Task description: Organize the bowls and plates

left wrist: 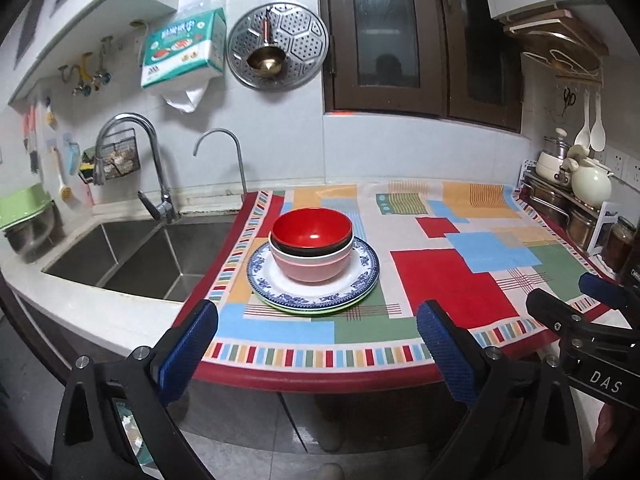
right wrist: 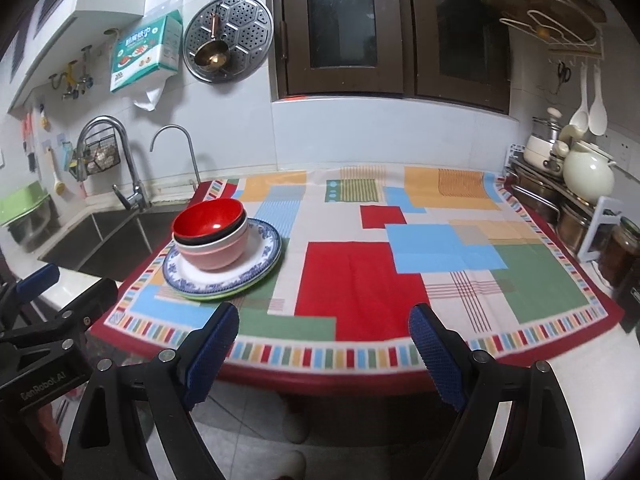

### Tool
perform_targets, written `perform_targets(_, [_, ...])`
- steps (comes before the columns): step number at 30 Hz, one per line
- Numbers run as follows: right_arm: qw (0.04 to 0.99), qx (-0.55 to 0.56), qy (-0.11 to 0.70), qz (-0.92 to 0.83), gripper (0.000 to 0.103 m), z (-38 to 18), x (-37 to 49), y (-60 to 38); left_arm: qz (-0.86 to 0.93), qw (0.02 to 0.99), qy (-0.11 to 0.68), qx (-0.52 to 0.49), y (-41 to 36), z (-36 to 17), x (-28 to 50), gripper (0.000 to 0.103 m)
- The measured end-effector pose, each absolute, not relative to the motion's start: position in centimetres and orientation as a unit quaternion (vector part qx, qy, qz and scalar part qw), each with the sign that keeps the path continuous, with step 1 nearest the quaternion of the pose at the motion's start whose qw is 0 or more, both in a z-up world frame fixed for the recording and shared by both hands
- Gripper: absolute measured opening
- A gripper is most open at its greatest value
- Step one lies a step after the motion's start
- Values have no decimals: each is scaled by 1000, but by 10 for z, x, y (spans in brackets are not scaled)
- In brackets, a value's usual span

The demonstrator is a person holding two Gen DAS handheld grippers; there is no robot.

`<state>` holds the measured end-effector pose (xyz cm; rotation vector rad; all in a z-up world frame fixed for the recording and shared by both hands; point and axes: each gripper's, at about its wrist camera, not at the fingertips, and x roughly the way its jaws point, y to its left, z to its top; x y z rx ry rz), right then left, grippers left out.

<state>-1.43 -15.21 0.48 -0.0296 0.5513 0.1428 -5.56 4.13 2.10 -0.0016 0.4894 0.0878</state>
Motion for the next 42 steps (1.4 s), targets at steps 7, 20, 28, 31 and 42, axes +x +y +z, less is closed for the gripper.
perform_targets(7, [964,-18,258,66,88,9,-46,-165,41,971,234,-4,31,23,-81,103])
perform_targets(20, [968,-17,244,64,88,11,-69,-168,39,972,231,2,30,22,-98,103])
perform_targets(28, [967,-18,247,67,88,10,-74,-163,38,972,231,1,34,21,-103,103])
perform_targets(31, [967,-18,246,66,88,10,-77,-162,36,972,231,2,35,21,-104,103])
perform_targets(42, [968,-20,242,65,88,12,-80,-157,33,973,227,7,41,23,-105,103])
